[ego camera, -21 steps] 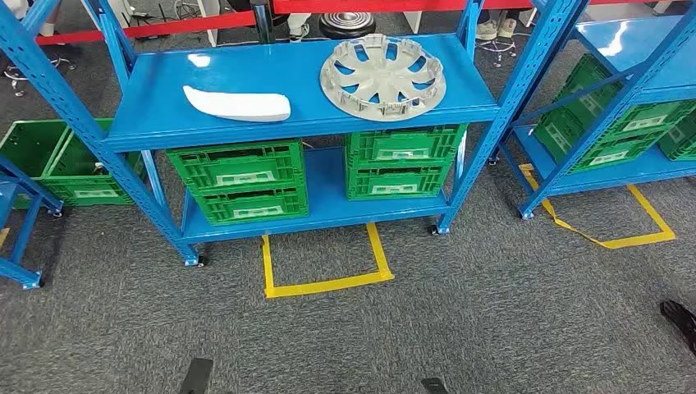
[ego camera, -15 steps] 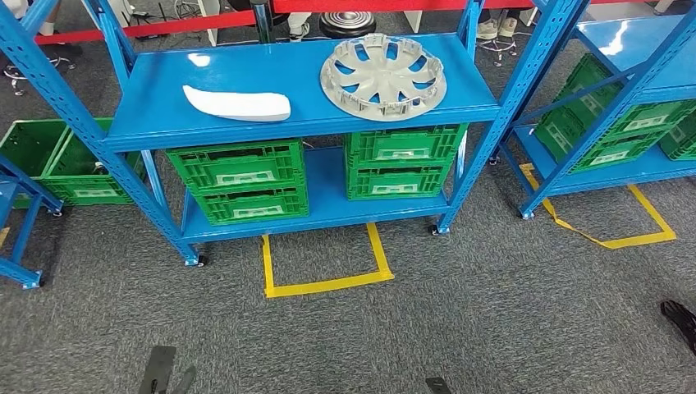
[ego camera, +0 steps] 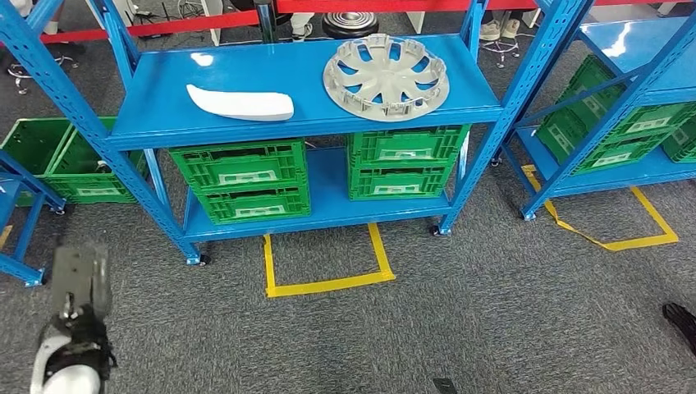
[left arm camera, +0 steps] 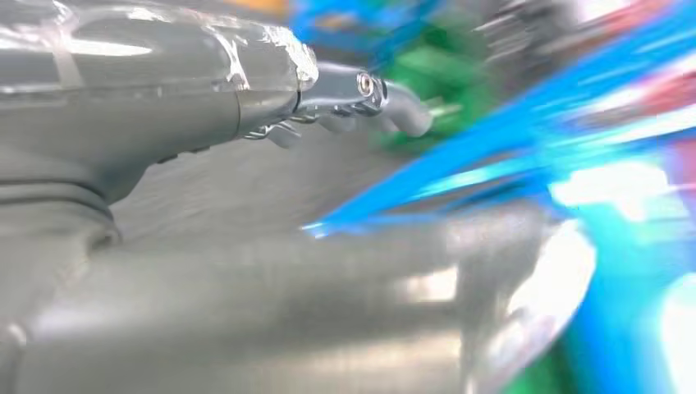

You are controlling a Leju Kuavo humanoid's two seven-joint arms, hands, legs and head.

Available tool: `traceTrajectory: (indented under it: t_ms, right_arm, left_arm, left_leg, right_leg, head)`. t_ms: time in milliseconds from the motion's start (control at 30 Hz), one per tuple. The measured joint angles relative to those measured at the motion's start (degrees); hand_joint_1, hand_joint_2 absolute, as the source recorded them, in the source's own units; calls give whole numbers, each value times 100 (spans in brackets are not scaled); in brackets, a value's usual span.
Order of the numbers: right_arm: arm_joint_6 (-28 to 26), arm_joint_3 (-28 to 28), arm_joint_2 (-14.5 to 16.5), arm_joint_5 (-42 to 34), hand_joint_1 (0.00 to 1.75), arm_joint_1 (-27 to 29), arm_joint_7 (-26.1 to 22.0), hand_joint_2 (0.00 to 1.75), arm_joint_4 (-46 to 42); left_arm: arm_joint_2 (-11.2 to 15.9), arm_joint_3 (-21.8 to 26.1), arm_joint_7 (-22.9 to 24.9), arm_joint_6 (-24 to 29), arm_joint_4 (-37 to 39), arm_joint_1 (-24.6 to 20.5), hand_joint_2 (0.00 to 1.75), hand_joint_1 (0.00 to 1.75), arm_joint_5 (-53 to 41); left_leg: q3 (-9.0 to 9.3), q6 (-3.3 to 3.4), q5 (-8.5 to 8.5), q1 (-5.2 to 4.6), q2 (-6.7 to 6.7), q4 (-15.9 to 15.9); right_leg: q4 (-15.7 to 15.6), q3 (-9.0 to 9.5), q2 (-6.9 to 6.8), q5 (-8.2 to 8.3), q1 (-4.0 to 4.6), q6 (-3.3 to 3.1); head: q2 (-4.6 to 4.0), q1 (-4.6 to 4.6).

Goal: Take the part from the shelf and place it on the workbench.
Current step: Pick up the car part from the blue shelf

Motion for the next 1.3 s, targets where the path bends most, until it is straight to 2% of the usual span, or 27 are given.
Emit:
traceTrajectory:
  t_ms: [133,267,467,733,1300]
  right_arm:
    - [-4,3,-3,-84,0,2,-26,175,12]
    - [-5,4,-7,-174,0,-7,-27,175,21]
    - [6,30,-9,-193,0,-12,-1,175,31]
    - [31,54,-9,-186,0,-17,1,175,33]
    - [35,171,-10,-225,0,-19,-10,175,50]
  left_arm:
    - [156,89,425,-324,-1045,-173,0,0,-800]
    - [270,78,873,-863,-1937,-465,0,0,-1709]
    - [366,7,1258,-1546,-2743,-927,0,0,-1941]
    - [443,-146,1325,-1797,-2969,-1274,0,0,-1722]
    - [663,-363,1510,-1888,-3001,-1374,0,0,-1514]
  left_leg:
    - [0,0,-1,1,16,0]
    - [-3,0,-1,1,12,0]
    - [-2,0,-1,1,17,0]
    - [-3,0,-1,1,20,0]
    - [-3,0,-1,1,48,0]
  right_leg:
    - [1,-1,6,0,1,0]
    - [1,-3,1,-1,1,-1]
    - [1,-5,4,-1,1,0]
    - [1,-4,5,-1,1,-1]
    - [1,-6,7,-1,1,-1]
  head:
    - [0,-8]
    - [0,0]
    - [0,-5]
    - [0,-7]
    - [0,-5]
